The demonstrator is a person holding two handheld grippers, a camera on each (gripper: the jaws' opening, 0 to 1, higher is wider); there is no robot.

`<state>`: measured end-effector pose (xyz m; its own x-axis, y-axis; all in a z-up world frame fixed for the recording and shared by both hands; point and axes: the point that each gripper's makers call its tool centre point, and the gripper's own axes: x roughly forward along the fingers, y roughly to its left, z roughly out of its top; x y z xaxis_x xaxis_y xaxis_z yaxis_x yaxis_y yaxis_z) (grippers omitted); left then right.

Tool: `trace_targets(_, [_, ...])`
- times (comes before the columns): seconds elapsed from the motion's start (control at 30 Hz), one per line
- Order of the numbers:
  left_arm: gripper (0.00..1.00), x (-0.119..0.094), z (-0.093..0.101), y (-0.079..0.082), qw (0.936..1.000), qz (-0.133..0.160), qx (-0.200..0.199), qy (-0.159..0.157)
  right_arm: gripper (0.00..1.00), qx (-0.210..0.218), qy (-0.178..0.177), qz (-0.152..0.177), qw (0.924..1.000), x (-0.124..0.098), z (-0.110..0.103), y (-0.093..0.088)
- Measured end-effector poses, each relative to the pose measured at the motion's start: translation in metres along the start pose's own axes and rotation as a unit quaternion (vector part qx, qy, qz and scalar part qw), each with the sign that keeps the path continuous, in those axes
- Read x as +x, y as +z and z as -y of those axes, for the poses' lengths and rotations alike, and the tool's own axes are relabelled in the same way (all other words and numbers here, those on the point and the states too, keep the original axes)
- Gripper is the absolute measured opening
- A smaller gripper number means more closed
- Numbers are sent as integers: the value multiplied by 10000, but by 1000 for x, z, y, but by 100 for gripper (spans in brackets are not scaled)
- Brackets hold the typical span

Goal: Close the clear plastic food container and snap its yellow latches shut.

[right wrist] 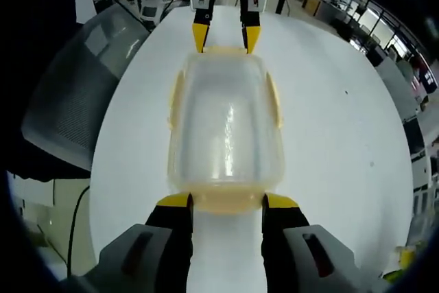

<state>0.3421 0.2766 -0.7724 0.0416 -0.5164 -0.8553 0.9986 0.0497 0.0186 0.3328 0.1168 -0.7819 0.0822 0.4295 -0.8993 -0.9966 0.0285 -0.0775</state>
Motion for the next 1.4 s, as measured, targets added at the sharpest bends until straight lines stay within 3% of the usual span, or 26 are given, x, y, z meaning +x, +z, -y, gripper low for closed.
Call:
trace_targets(0.33, [32,4,2,4,9999,4,-102,63,35,-82,-50,-44,9999,-9,1,-4])
trace_targets(0.6, [33,11,7,6,9999,-11,-79,62,35,-106,-22,-162,9998,-1,-3,-12])
trace_targets(0.9, [33,14,6,3,9999,-22,-107,-1,35,35,29,-58,10000,-1,-4,-13])
trace_targets(1.13, [33,18,3,4,9998,-122,113,-74,35,120,125,77,9998,2,-5,-14])
trace_targets(1.4, [33,19,3,3,9994,-303,166,-75,36,11,219,-158,9996,6,-7,-13])
